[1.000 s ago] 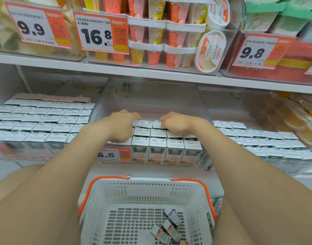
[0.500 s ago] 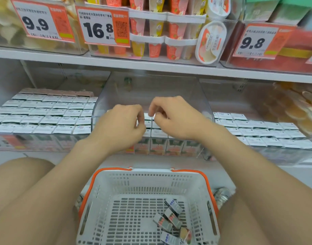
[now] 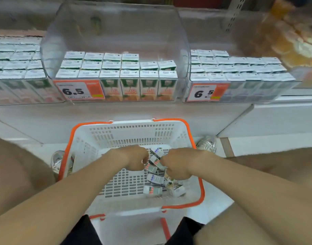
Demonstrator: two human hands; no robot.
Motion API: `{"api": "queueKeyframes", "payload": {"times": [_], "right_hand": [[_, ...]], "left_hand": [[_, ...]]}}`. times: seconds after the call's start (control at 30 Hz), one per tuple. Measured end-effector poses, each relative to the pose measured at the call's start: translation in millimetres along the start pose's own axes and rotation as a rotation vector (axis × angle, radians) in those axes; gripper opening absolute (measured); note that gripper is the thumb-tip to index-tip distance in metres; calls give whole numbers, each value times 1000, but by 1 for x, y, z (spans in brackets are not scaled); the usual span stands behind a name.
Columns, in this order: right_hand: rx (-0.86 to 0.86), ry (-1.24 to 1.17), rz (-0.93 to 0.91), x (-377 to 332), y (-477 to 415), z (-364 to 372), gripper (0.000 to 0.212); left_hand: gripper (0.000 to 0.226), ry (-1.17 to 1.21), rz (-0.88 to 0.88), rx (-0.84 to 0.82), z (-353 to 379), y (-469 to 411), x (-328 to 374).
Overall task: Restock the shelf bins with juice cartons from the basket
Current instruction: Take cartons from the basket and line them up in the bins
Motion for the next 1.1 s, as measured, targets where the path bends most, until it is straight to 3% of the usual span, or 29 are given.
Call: {"api": "queueKeyframes", "payload": {"times": [0.2,0.33,0.47,0.57,0.67,0.83,0.97,1.1], "right_hand": [[-173,-17,15,28,-29,77,23],[-344,50,-25,28,-48,119,46],[-384,158,-37,23,-73,146,54],[-433,265,-12,25,-85,164,50],[-367,239,-30,25,-87,154,45],[-206,215,-59,31,-94,139,45],[-269,96,-104,30,-87,145,73],[-289,-23,-107,15,-87,152,58]], "left_hand": [[40,93,-46,-51,92,-56,-5],[50,88,49,51,111,-81,22],[79,-22,174,188,127,-101,51],[89,-139,155,200,140,-105,57],[87,-190,93,235,137,-104,54],[47,162,-44,245,126,-102,10],[46,559,-111,166,119,-95,-31],[40,890,-156,115,119,-86,-54]]}}
Point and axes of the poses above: each hand's wrist, its own y-axis away from the middle knuckle, its own z-axis out of the palm, x = y × z, the point moved 10 cm from there along -y, towards the middle knuckle, and after that the axes turned 6 degrees about -z, right-handed, at the moved point
